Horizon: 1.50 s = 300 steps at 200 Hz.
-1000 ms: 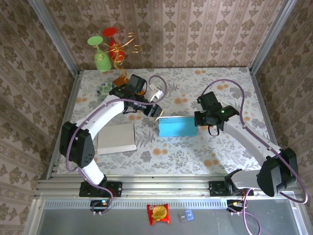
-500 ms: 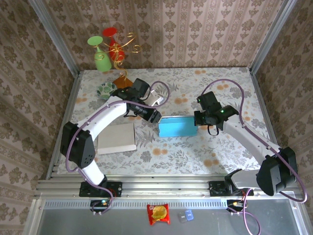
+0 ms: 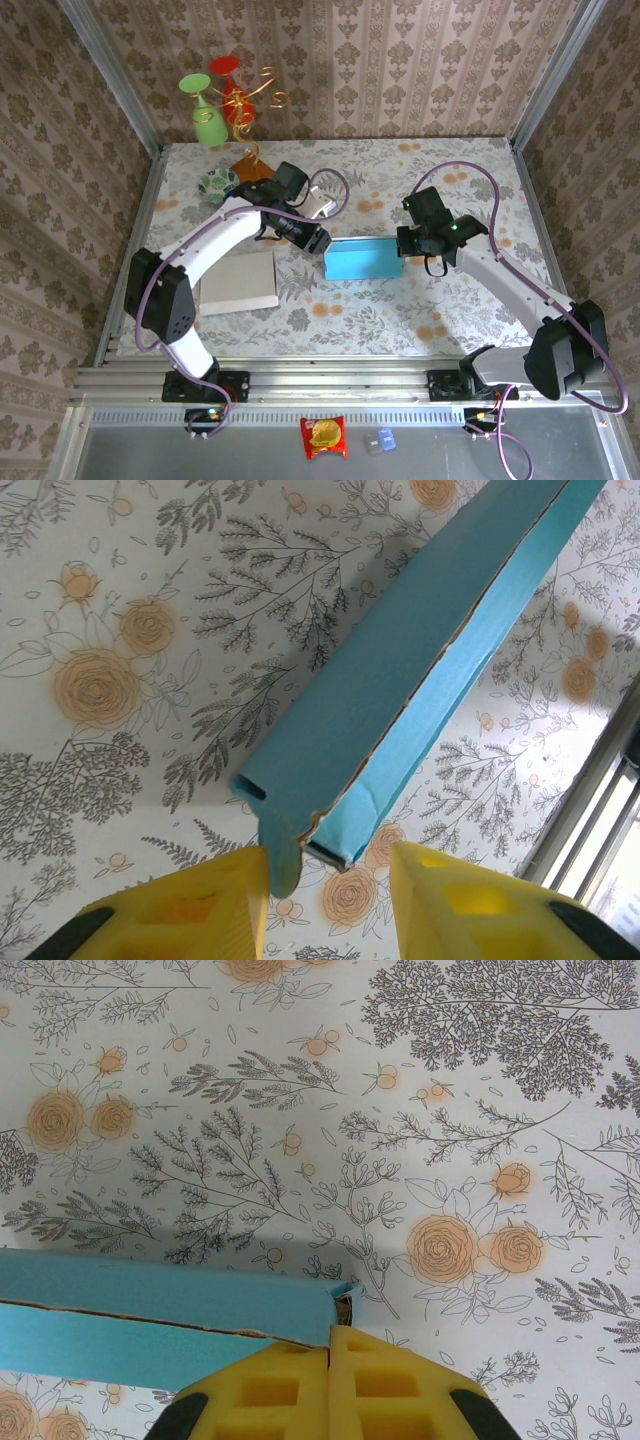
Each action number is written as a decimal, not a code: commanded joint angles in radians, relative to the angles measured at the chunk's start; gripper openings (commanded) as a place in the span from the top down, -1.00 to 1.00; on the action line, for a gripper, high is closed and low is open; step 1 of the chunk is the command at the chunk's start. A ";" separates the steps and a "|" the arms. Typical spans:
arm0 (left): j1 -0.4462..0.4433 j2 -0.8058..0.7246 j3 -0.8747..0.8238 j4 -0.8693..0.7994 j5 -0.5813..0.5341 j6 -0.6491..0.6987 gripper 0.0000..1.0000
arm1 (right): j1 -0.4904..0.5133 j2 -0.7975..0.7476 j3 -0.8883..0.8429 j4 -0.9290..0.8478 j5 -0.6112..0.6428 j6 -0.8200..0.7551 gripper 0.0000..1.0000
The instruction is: Fold the paper box
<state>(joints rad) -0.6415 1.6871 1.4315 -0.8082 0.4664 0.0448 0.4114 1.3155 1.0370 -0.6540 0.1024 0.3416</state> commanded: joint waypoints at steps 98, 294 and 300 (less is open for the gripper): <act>-0.032 0.039 0.052 -0.040 -0.110 -0.027 0.42 | 0.013 0.015 -0.025 -0.080 -0.020 0.011 1.00; -0.074 0.086 0.143 -0.169 -0.225 -0.036 0.42 | 0.013 0.005 -0.038 -0.076 -0.024 0.013 1.00; -0.069 0.086 0.155 -0.174 -0.213 -0.047 0.40 | 0.013 0.003 -0.039 -0.076 -0.023 0.015 1.00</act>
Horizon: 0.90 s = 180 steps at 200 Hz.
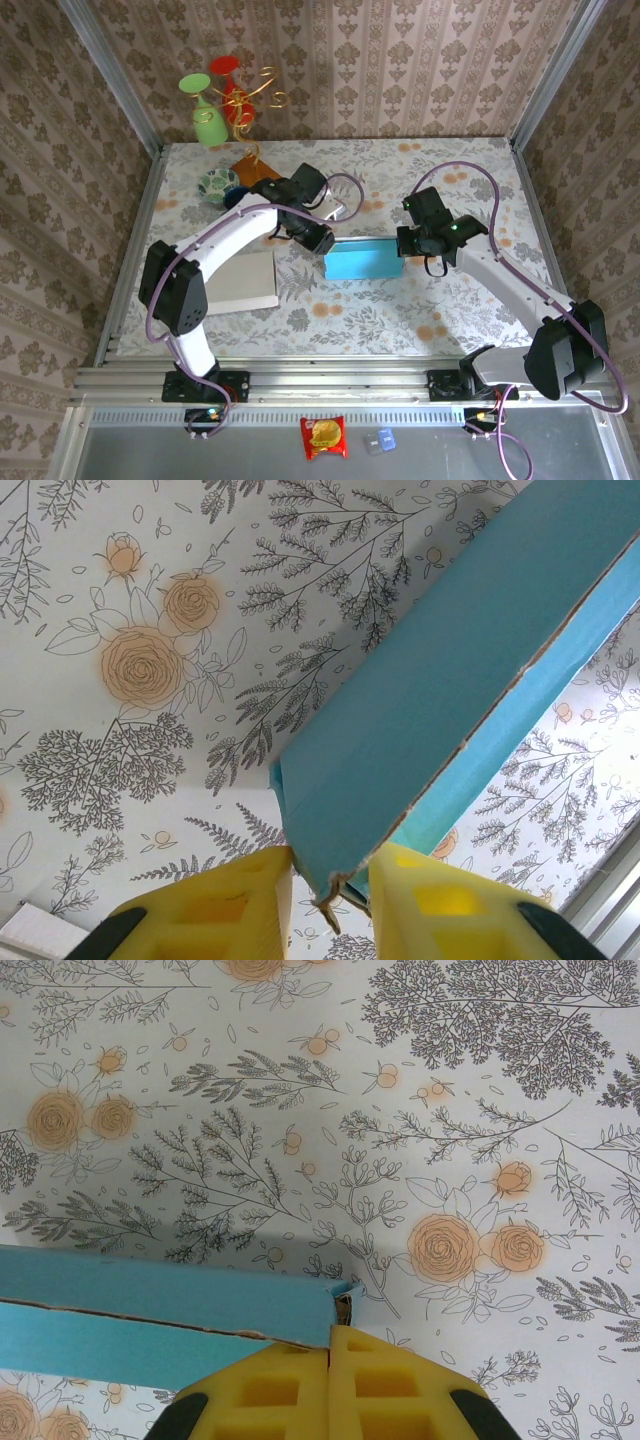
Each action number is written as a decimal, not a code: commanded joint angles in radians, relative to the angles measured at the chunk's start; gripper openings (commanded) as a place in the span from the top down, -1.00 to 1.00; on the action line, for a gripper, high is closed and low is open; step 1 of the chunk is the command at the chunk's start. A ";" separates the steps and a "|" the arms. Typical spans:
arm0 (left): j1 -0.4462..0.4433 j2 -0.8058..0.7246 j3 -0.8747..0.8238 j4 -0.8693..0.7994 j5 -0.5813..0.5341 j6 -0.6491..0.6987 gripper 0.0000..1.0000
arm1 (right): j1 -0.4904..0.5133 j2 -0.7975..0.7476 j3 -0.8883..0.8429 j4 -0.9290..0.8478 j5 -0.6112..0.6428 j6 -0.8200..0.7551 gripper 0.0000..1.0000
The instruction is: Fold the paper box
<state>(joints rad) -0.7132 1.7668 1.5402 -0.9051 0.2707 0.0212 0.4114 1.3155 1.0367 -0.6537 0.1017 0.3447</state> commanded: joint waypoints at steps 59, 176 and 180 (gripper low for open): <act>0.051 0.023 0.124 -0.143 0.125 -0.115 0.36 | 0.015 0.000 -0.043 -0.075 -0.025 0.015 1.00; 0.031 0.070 0.164 -0.197 0.054 -0.063 0.49 | 0.015 -0.004 -0.047 -0.076 -0.025 0.023 1.00; 0.029 0.072 0.165 -0.198 0.050 -0.063 0.49 | 0.016 -0.004 -0.046 -0.075 -0.025 0.023 1.00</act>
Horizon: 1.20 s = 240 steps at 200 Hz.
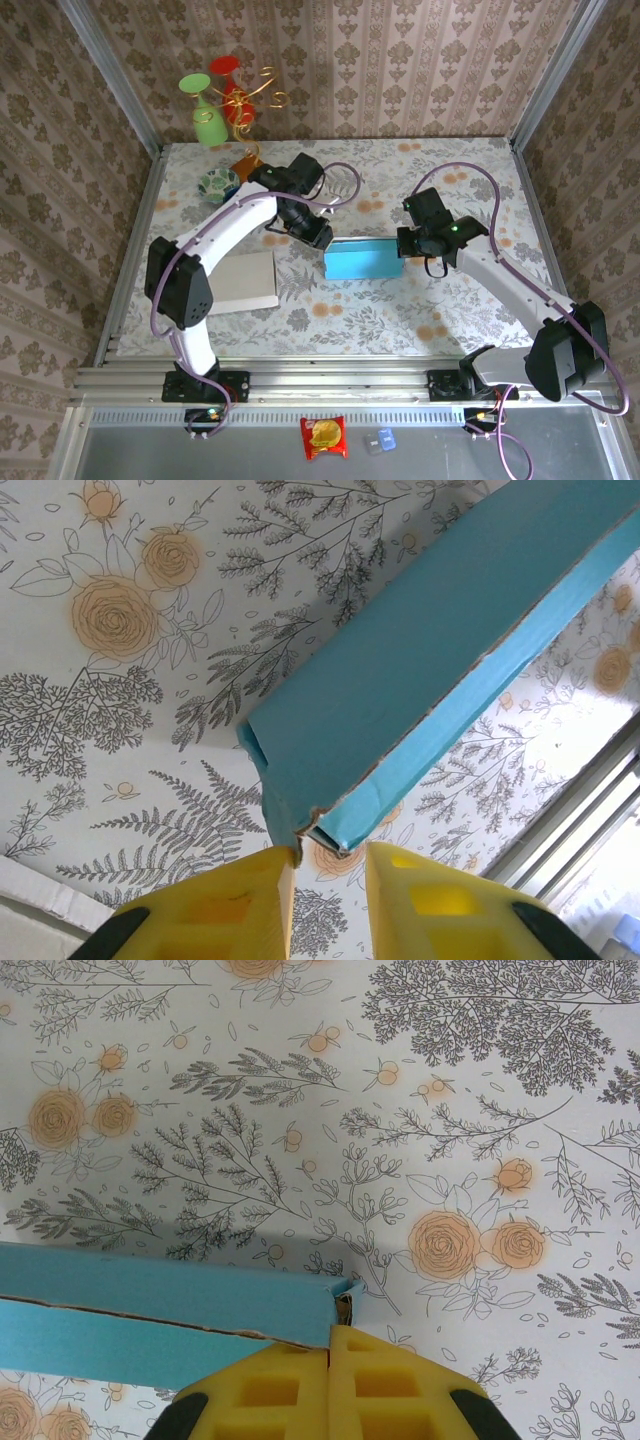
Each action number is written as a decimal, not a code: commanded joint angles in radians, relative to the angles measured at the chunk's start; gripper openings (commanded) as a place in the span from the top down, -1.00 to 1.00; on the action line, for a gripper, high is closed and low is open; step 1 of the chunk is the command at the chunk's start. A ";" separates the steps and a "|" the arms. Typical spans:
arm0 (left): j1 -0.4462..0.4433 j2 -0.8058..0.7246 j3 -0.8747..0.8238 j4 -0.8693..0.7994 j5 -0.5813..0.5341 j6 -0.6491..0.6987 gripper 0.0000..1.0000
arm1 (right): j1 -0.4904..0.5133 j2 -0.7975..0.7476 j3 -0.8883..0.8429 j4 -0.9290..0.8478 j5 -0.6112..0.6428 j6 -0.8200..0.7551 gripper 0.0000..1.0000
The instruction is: Fold the paper box
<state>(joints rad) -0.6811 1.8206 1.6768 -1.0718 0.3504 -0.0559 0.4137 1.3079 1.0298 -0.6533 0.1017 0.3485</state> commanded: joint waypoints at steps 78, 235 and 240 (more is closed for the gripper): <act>-0.003 0.025 0.029 -0.007 -0.054 0.012 0.61 | 0.015 0.000 -0.043 -0.075 -0.026 0.021 1.00; 0.025 0.027 -0.005 -0.002 0.134 -0.253 0.93 | 0.054 0.026 -0.032 -0.062 0.010 0.074 1.00; 0.025 0.028 -0.008 0.001 0.142 -0.259 0.93 | 0.056 0.025 -0.033 -0.061 0.011 0.075 1.00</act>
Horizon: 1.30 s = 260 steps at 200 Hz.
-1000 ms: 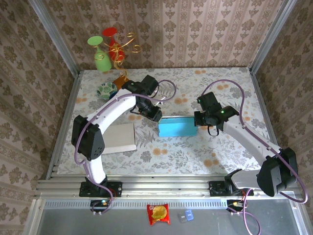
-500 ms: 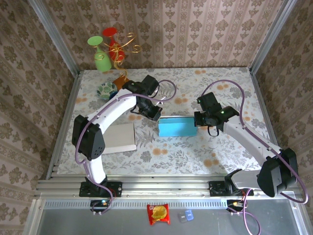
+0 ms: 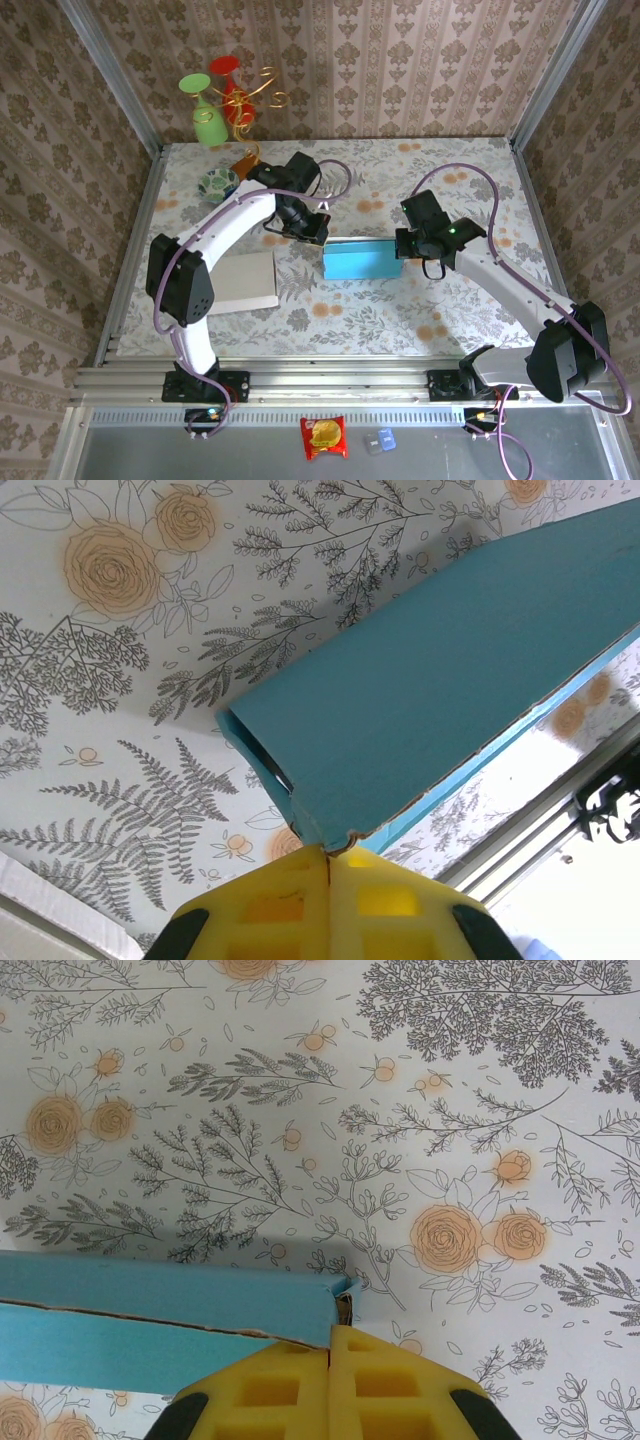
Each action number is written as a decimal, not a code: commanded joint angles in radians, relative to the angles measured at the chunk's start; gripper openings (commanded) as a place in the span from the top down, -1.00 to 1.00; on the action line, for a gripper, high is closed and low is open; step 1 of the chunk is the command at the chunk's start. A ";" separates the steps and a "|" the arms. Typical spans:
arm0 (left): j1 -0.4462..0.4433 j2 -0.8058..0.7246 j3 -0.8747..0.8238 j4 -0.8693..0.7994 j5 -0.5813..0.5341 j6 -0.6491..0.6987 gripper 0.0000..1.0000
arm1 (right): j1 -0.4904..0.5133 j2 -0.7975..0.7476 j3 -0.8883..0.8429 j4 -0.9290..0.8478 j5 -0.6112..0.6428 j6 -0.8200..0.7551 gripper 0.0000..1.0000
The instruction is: Fold the paper box
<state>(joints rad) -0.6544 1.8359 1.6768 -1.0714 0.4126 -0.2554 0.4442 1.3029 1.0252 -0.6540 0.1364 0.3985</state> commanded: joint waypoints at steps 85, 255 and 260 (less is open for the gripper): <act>0.017 -0.002 -0.069 0.034 0.118 -0.105 0.97 | 0.032 0.036 -0.027 -0.062 -0.010 0.029 1.00; 0.092 0.000 -0.033 -0.049 0.114 -0.009 0.99 | 0.033 0.034 -0.019 -0.076 0.000 0.025 1.00; 0.094 0.001 -0.026 -0.053 0.114 -0.007 0.99 | 0.033 0.034 -0.020 -0.076 0.000 0.026 1.00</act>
<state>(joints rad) -0.5842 1.8225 1.6119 -1.0477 0.5320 -0.2993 0.4721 1.3087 1.0252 -0.6502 0.1490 0.4049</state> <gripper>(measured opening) 0.064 0.061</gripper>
